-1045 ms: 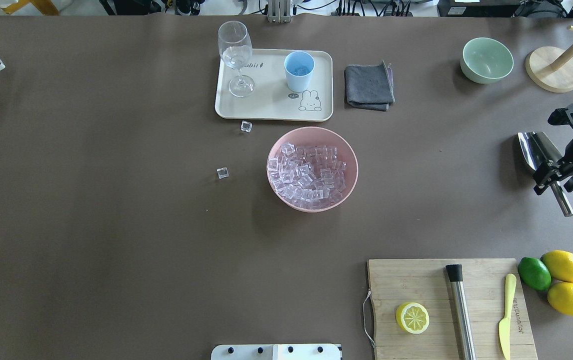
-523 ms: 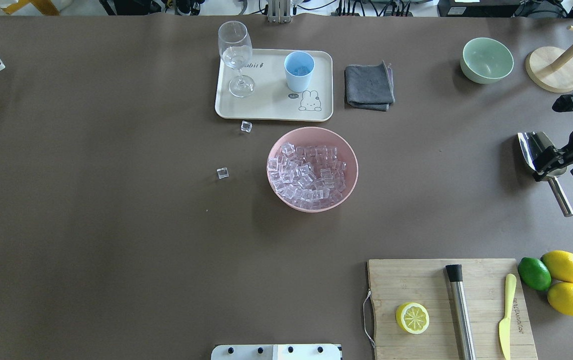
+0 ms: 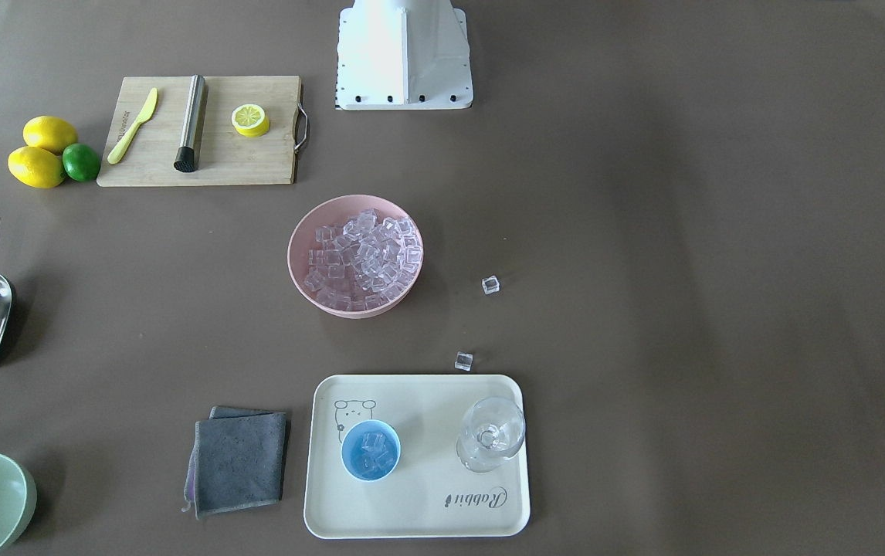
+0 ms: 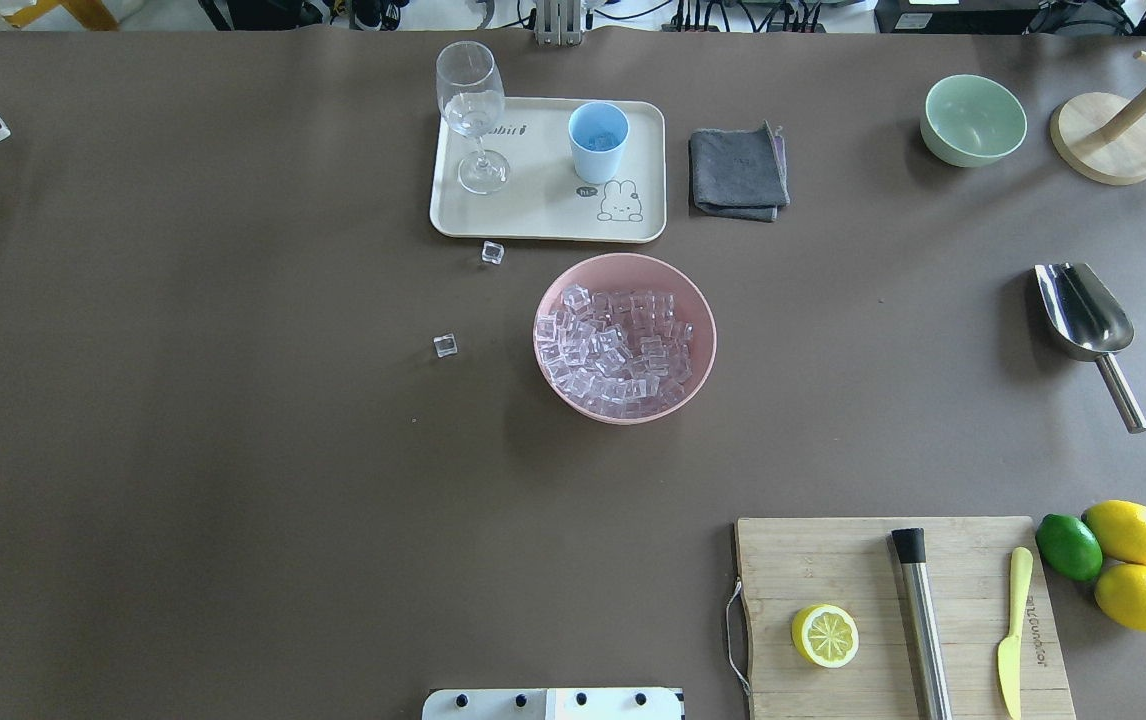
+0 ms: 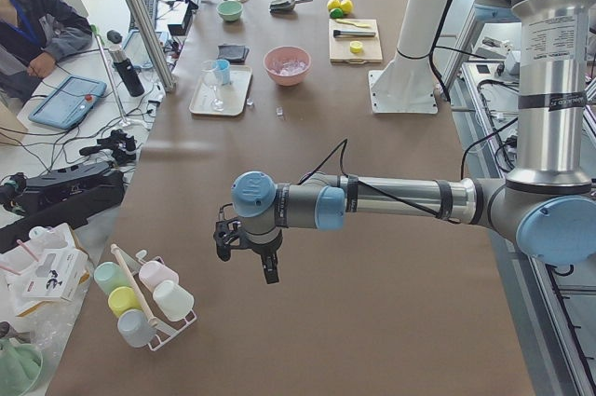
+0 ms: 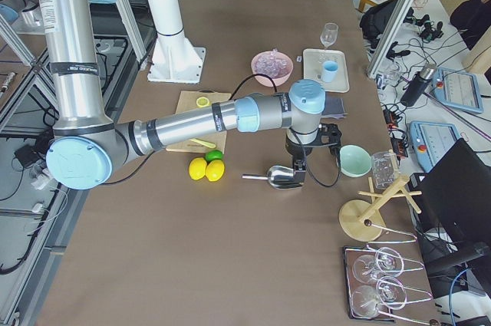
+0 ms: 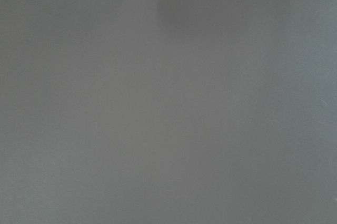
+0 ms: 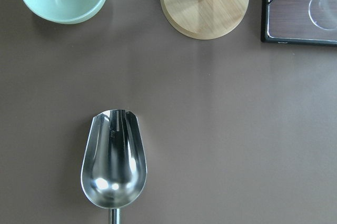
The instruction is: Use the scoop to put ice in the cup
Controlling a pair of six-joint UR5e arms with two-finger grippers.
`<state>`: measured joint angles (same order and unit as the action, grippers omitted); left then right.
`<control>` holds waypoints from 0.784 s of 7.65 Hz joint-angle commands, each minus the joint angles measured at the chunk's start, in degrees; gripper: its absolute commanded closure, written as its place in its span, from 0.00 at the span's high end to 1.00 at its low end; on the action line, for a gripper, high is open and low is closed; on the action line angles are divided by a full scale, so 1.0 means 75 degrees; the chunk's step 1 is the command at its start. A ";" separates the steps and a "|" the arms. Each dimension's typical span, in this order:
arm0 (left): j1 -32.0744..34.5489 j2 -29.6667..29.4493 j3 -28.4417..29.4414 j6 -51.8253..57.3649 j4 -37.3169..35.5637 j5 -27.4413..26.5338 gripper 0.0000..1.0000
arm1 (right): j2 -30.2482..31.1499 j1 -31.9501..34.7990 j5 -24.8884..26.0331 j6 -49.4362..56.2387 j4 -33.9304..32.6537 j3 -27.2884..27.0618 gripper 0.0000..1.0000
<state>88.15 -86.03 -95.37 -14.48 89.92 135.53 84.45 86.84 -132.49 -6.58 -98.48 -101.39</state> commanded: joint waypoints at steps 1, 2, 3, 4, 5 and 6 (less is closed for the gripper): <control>0.0012 0.0009 0.0001 0.0008 -0.0012 0.0012 0.99 | 0.0490 0.0644 -0.0030 0.1217 -0.0756 0.0030 1.00; 0.0012 0.0009 0.0013 0.0008 0.0023 0.0012 0.98 | 0.0564 0.0644 -0.0030 0.1205 -0.0756 0.0088 1.00; 0.0012 0.0009 0.0013 0.0008 0.0023 0.0012 0.99 | 0.0565 0.0644 -0.0053 0.1194 -0.0779 0.0112 1.00; 0.0012 0.0009 0.0013 0.0008 0.0023 0.0012 0.99 | 0.0565 0.0644 -0.0065 0.1182 -0.0780 0.0124 1.00; 0.0012 0.0009 0.0013 0.0008 0.0023 0.0012 0.99 | 0.0588 0.0644 -0.0134 0.1170 -0.0803 0.0136 1.00; 0.0012 0.0009 0.0013 0.0008 0.0023 0.0012 0.99 | 0.0692 0.0644 -0.0216 0.1135 -0.0803 0.0136 1.00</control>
<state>88.24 -85.96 -95.28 -14.42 90.08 135.61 88.76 91.65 -133.22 2.25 -104.38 -100.46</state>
